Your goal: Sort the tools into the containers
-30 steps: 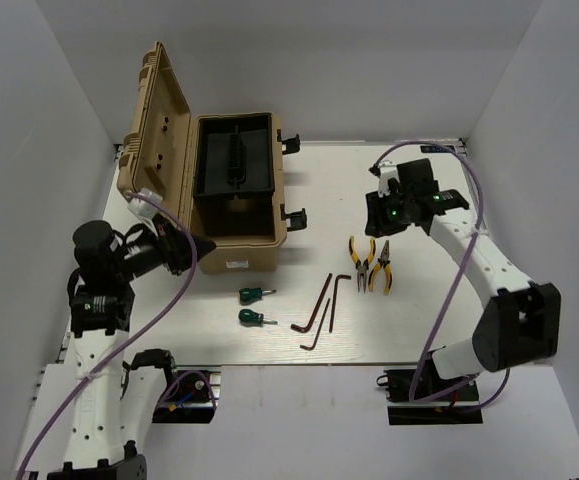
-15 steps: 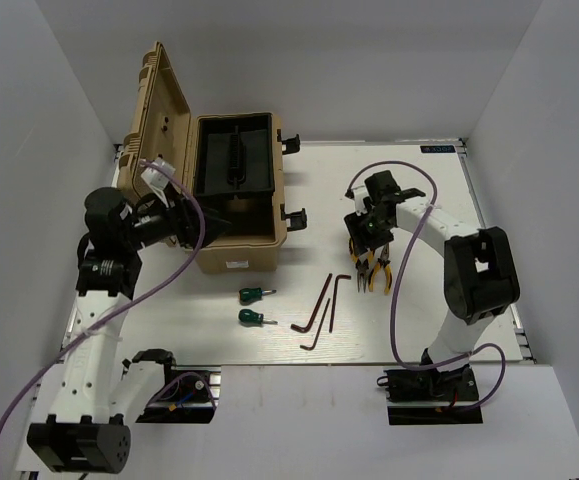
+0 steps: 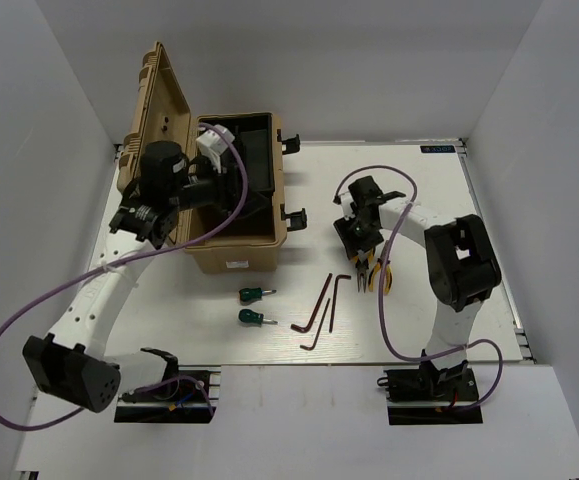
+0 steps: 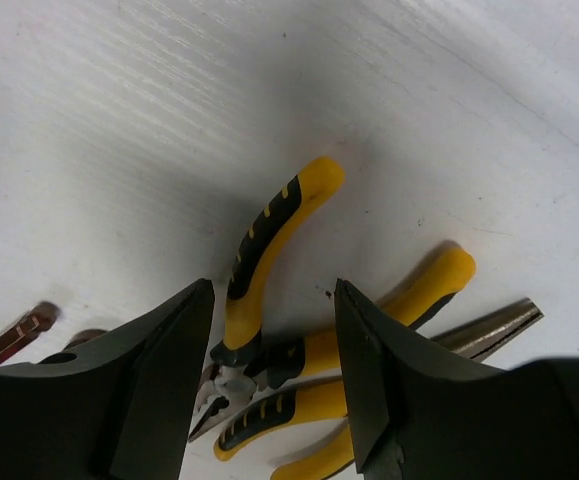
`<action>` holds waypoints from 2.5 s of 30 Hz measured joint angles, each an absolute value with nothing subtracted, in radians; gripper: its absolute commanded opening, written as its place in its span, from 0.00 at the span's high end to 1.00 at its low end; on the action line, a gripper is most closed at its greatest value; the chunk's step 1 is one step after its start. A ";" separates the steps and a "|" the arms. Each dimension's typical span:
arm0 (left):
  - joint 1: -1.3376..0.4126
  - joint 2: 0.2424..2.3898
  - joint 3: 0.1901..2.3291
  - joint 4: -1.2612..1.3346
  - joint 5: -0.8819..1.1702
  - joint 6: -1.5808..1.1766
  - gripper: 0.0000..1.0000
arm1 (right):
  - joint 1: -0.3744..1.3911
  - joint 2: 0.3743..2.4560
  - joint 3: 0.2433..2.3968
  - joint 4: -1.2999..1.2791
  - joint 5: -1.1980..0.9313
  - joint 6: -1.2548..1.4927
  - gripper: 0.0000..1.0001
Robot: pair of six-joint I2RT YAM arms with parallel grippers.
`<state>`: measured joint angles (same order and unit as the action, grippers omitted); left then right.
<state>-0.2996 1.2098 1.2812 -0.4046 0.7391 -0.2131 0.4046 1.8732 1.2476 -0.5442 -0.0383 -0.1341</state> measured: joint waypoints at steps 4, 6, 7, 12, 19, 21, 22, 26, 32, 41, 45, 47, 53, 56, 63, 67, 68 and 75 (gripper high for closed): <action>-0.377 1.287 1.369 -0.497 0.611 -0.165 0.31 | 0.424 1.890 1.250 -0.533 0.018 -0.131 0.49; -0.409 1.331 1.433 -0.538 0.528 -0.142 0.31 | 0.434 1.892 1.250 -0.527 0.043 -0.125 0.53; -0.416 1.340 1.451 -0.558 0.487 -0.130 0.31 | 0.437 1.892 1.250 -0.525 0.053 -0.123 0.61; -0.462 1.399 1.568 -0.584 0.331 -0.089 0.29 | 0.448 1.893 1.251 -0.528 0.070 -0.091 0.87; -0.492 1.443 1.596 -0.584 0.268 -0.057 0.29 | 0.432 1.894 1.266 -0.574 0.027 -0.072 1.00; -0.503 1.447 1.592 -0.583 0.270 -0.049 0.29 | 0.424 1.893 1.285 -0.612 -0.004 -0.069 1.00; -0.509 1.447 1.590 -0.583 0.273 -0.045 0.29 | 0.420 1.893 1.302 -0.632 -0.019 -0.067 1.00; -0.525 1.441 1.583 -0.564 0.319 -0.025 0.28 | 0.399 1.883 1.409 -0.705 -0.119 -0.067 1.00; -0.544 1.385 1.513 -0.464 0.488 0.003 0.27 | 0.386 1.847 1.699 -0.785 -0.339 -0.033 1.00; -0.564 1.206 1.444 -0.272 0.644 0.003 0.25 | 0.404 1.871 1.954 -0.522 -0.760 0.335 1.00; -0.567 1.154 1.435 -0.222 0.670 -0.001 0.25 | 0.439 1.952 1.898 -0.241 -0.895 0.613 1.00; -0.567 1.147 1.435 -0.207 0.674 -0.004 0.25 | 0.465 2.013 1.891 -0.113 -0.928 0.710 1.00; -0.567 1.145 1.392 -0.194 0.667 -0.019 0.25 | 0.543 2.118 1.895 0.056 -0.974 0.758 1.00; -0.567 1.146 1.354 -0.196 0.659 -0.030 0.25 | 0.577 2.122 1.913 0.038 -0.970 0.668 1.00; -0.567 1.136 1.336 -0.204 0.630 -0.038 0.25 | 0.603 2.122 1.962 -0.142 -0.884 0.378 1.00; -0.567 1.125 1.335 -0.210 0.618 -0.037 0.25 | 0.609 2.122 1.961 -0.244 -0.806 0.254 1.00; -0.567 1.122 1.335 -0.210 0.616 -0.036 0.25 | 0.611 2.122 1.961 -0.262 -0.787 0.226 1.00; -0.567 1.100 1.319 -0.226 0.599 -0.034 0.25 | 0.648 2.119 1.961 -0.326 -0.728 0.080 0.54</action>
<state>-0.5671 1.1000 1.3190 -0.2256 0.5987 -0.0338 0.6476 2.1193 1.9614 -0.3256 -0.7280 0.0803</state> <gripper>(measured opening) 0.746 0.406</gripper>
